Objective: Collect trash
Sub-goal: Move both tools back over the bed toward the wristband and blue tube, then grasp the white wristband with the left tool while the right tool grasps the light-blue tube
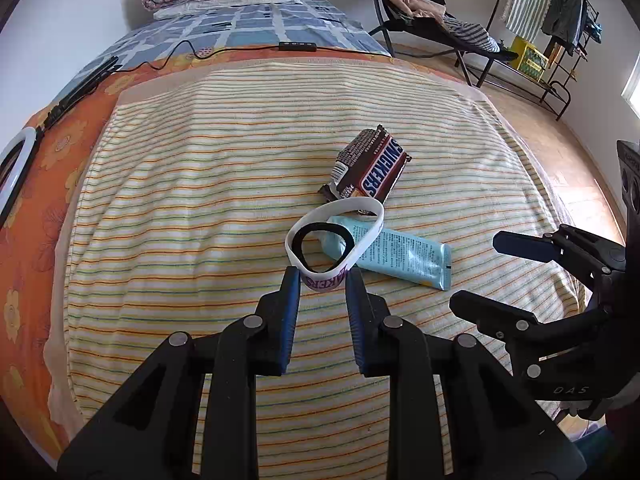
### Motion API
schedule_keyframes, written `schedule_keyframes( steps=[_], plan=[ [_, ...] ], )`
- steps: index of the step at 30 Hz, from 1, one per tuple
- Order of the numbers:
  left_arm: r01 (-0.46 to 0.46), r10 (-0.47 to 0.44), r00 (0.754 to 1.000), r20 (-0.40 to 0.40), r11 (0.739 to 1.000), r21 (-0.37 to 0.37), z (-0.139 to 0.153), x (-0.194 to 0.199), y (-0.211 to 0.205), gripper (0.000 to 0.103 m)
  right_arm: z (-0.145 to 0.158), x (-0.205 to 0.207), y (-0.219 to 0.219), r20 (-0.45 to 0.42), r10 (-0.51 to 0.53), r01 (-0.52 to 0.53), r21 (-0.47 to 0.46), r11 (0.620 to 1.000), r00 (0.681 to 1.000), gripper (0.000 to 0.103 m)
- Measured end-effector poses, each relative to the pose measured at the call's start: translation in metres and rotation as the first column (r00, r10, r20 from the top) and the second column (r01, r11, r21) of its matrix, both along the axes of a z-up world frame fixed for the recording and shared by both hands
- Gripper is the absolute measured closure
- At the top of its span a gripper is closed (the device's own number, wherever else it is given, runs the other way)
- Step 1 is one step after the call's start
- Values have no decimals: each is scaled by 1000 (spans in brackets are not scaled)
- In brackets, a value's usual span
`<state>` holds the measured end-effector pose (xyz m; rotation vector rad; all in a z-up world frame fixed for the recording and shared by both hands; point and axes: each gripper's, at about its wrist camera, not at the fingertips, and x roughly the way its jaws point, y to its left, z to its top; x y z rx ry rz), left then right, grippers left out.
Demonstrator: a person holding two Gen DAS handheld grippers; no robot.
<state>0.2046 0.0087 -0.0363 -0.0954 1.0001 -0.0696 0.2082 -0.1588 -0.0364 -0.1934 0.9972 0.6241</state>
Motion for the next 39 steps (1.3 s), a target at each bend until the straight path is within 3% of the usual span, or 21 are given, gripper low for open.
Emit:
schedule_keyframes(
  steps=[9,16,24,25,26,28,30,39],
  plan=[
    [-119,120,992,34,992,-43,14,0,47,85,-4,1,15,-6,27,-27,0,1000,1000,29],
    [-208,205,978,-41,971,-116,5,1,88,85,-4,2,23,-3,35,-35,2,999,999,29],
    [-202,200,979,-34,972,-116,6,2,94,84,-7,7,30,-3,38,-38,1,999,999,31],
    [-190,187,982,-30,975,-119,7,3,92,77,-7,8,32,-3,39,-39,2,999,999,31],
    [-171,170,985,-19,978,-118,8,5,88,60,-8,8,33,-1,40,-40,1,999,999,31],
    [-153,153,988,0,985,-74,9,11,80,45,-8,10,36,3,40,-40,-1,999,999,31],
    [-160,160,987,3,986,-53,8,18,78,45,-7,11,38,3,43,-43,3,999,999,31],
    [-255,247,967,-70,954,-157,-15,48,95,45,-13,18,51,5,68,-68,-11,998,998,31]
  ],
)
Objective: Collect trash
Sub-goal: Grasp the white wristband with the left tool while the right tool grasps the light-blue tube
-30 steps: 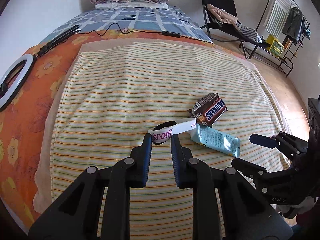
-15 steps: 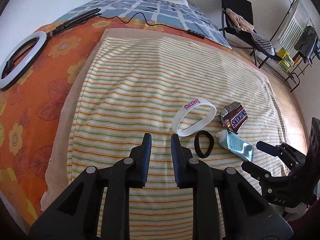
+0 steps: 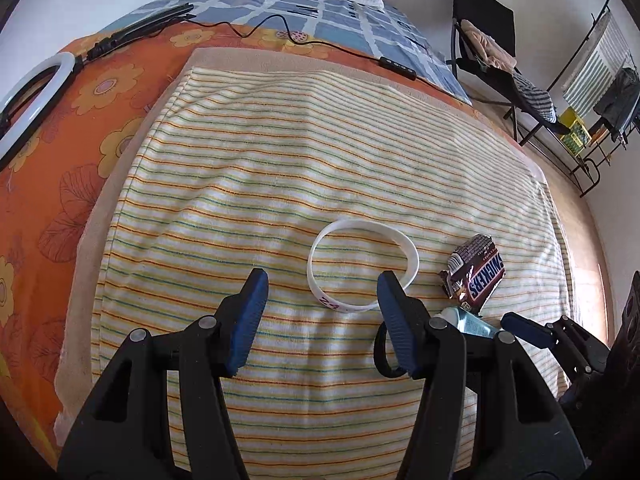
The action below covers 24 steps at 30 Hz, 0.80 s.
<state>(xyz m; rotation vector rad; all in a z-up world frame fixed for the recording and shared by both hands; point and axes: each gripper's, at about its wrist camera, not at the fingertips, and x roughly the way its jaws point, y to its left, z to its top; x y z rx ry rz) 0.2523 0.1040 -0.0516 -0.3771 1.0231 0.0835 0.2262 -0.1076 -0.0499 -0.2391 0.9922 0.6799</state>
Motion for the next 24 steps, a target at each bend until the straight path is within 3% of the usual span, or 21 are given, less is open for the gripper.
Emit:
schedule_keyframes(
  steps=[3,4,8,11,14,24],
  plan=[
    [-8,8,1000,-1,1000,-2,-5,7,0,55,-2,1,4,6,8,-8,-8,1000,1000,30],
    [-5,5,1000,-8,1000,6,-7,9,-2,64,-3,1,6,11,13,-12,-15,1000,1000,30],
    [-28,28,1000,-6,998,51,-13,12,-1,93,-3,-2,11,49,23,-20,-60,998,999,49],
    [-51,51,999,-4,999,16,-14,11,7,99,0,1,5,20,18,-17,-20,1000,1000,81],
    [-58,58,998,-1,998,7,-13,8,10,102,0,2,-1,1,7,-7,6,1000,1000,96],
    [-55,55,997,50,998,13,10,-9,9,102,12,-6,-17,0,-6,6,61,998,1000,99]
  ],
)
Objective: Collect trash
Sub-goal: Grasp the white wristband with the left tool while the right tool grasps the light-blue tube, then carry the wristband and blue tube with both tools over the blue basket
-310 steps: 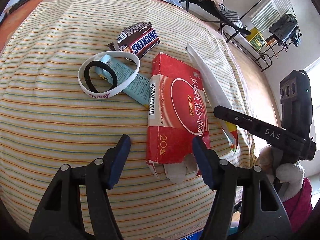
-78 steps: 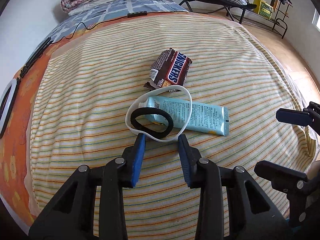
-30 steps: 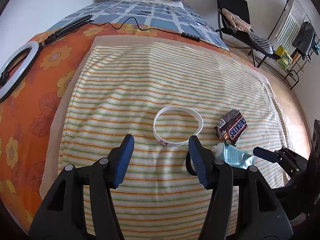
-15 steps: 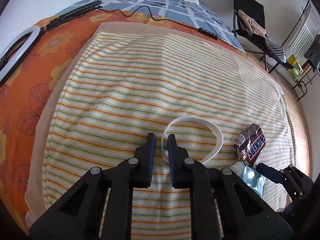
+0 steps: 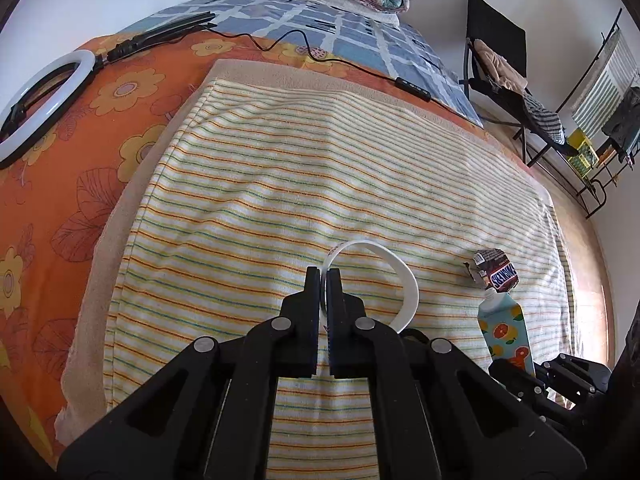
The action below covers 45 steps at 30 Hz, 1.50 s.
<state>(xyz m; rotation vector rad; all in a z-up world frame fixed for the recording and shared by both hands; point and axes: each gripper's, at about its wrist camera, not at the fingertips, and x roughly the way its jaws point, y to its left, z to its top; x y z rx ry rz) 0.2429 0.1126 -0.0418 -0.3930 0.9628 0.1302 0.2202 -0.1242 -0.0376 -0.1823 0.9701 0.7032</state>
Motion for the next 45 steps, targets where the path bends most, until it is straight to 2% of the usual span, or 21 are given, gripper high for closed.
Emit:
schedule_keyframes(
  steps=[14,21,30,39,45],
  plan=[
    [60,-64,995,81,996,59,48,-53,-8,102,46,-43,-23,57,-31,29,31,999,998,99],
    [134,-143,984,109,988,81,68,-93,-36,102,57,-86,-33,54,-30,29,16,999,998,99],
    [223,-236,961,146,969,105,90,-154,-76,102,71,-144,-58,40,-23,21,40,999,999,99],
    [277,-290,948,135,955,108,88,-219,-103,102,76,-197,-90,10,-31,30,66,997,999,99],
    [310,-324,940,110,943,124,73,-253,-121,102,64,-225,-103,-23,-29,30,60,998,999,99]
  ],
)
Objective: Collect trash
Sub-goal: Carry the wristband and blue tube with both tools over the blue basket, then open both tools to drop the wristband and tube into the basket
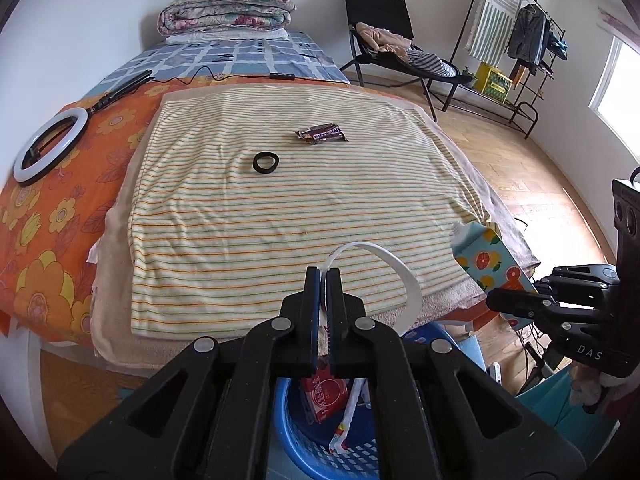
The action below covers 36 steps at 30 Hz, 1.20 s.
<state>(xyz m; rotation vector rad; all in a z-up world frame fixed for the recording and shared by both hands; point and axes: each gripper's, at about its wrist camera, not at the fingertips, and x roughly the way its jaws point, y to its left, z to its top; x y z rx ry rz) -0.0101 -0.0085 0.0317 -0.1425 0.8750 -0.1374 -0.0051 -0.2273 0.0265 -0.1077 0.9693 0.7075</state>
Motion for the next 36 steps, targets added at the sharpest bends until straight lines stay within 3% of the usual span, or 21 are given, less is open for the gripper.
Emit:
schedule_keyframes(
  steps=[18,36],
  plan=[
    [80,-75,992,-102,996,45,-57,-35,-36,102,-65,-35,-8,-139,7,-14,-47,999,990,98],
    [122,-108,981,-159,989,86,-83,-38,-52,102,-88,-37,-4,-166,8,-24,-96,995,986,97]
  ],
)
